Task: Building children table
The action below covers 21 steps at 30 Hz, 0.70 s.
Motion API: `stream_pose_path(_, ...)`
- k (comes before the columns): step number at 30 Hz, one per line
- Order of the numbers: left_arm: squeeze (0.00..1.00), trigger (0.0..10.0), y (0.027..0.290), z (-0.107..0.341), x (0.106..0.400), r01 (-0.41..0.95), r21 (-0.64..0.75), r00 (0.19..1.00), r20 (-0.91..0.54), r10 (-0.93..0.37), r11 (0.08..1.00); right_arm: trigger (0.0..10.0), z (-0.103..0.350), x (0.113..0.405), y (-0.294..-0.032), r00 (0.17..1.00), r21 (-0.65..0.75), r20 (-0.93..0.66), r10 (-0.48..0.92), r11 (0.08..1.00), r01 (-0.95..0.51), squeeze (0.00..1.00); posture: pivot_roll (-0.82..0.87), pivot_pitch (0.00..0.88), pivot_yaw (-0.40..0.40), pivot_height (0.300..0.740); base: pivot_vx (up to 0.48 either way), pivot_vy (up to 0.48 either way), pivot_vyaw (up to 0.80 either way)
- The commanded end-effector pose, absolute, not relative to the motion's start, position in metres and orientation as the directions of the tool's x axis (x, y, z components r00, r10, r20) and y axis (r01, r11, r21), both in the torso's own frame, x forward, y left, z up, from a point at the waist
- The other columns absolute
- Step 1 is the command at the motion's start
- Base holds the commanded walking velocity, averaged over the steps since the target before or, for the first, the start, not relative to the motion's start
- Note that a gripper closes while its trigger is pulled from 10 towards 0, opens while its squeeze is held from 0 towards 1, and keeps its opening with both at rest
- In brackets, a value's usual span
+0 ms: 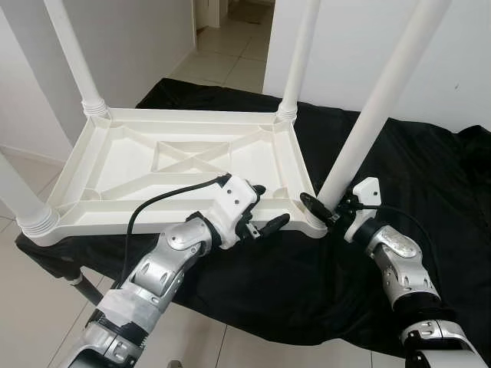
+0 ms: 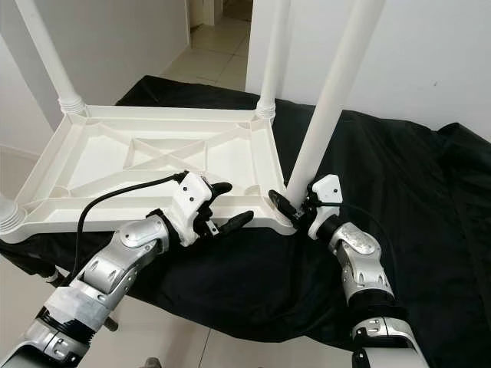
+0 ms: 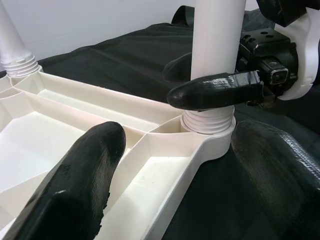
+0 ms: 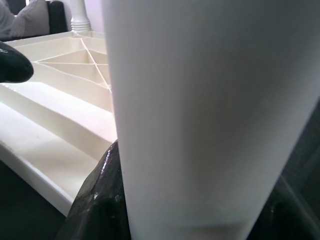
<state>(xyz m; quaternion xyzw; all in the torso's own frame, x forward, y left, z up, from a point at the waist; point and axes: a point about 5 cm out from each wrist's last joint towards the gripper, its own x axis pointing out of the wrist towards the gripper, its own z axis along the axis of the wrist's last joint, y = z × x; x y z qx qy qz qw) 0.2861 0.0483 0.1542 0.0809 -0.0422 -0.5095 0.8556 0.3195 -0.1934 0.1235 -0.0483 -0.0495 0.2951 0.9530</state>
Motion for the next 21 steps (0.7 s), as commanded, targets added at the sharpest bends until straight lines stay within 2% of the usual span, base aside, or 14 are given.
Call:
stream_pose_path(1, 0.00, 10.0, 0.044, 0.154, 0.282, 0.915, 0.198, 0.368, -0.045, -0.929, 0.353, 10.0, 0.117, 0.318, -0.194, 0.845, -0.107, 0.038, 0.534, 0.843, -0.528, 0.00, -0.03, 0.000, -0.017, 0.740, 0.000, 0.000, 0.00)
stream_pose_path(10, 0.00, 10.0, 0.040, 0.146, 0.276, 0.922, 0.185, 0.358, -0.075, -0.931, 0.340, 10.0, 0.116, 0.311, -0.168, 0.926, -0.071, 0.049, 0.375, 0.926, -0.371, 0.00, -0.03, 0.000, -0.026, 0.740, 0.000, 0.000, 0.00)
stream_pose_path(13, 0.00, 10.0, 0.039, 0.143, 0.272, 0.929, 0.174, 0.344, -0.087, -0.935, 0.326, 10.0, 0.112, 0.304, -0.163, 0.980, 0.016, 0.051, 0.194, 0.981, -0.195, 0.00, -0.02, 0.000, -0.024, 0.740, 0.000, 0.000, 0.00)
stream_pose_path(14, 0.00, 10.0, 0.039, 0.143, 0.272, 0.929, 0.174, 0.344, -0.087, -0.935, 0.326, 10.0, 0.112, 0.304, -0.163, 0.980, 0.016, 0.051, 0.194, 0.981, -0.195, 0.00, -0.02, 0.000, -0.024, 0.740, 0.000, 0.000, 0.00)
stream_pose_path(15, 0.00, 10.0, 0.040, 0.143, 0.271, 0.928, 0.174, 0.347, -0.087, -0.934, 0.329, 10.0, 0.109, 0.299, -0.160, 0.995, 0.038, 0.047, 0.092, 0.995, -0.093, 0.00, -0.02, 0.000, -0.025, 0.740, 0.000, 0.000, 0.00)
stream_pose_path(16, 0.00, 10.0, 0.040, 0.143, 0.271, 0.928, 0.174, 0.347, -0.087, -0.934, 0.329, 10.0, 0.109, 0.299, -0.160, 0.995, 0.038, 0.047, 0.092, 0.995, -0.093, 0.00, -0.02, 0.000, -0.025, 0.740, 0.000, 0.000, 0.00)
stream_pose_path(17, 0.00, 10.0, 0.040, 0.143, 0.272, 0.927, 0.174, 0.349, -0.086, -0.933, 0.331, 10.0, 0.107, 0.296, -0.160, 0.999, 0.046, 0.033, 0.024, 0.999, -0.026, 0.00, -0.03, 0.000, -0.021, 0.740, 0.000, 0.000, 0.00)
stream_pose_path(19, 0.00, 10.0, 0.040, 0.143, 0.272, 0.927, 0.174, 0.349, -0.086, -0.933, 0.331, 10.0, 0.107, 0.296, -0.160, 0.999, 0.046, 0.033, 0.024, 0.999, -0.026, 0.00, -0.03, 0.000, -0.021, 0.740, 0.000, 0.000, 0.00)
stream_pose_path(21, 0.00, 10.0, 0.040, 0.144, 0.273, 0.926, 0.175, 0.352, -0.083, -0.932, 0.334, 10.0, 0.103, 0.292, -0.155, 0.996, 0.072, 0.006, -0.091, 0.993, 0.090, 0.00, -0.04, 0.000, -0.013, 0.740, 0.000, 0.000, 0.00)
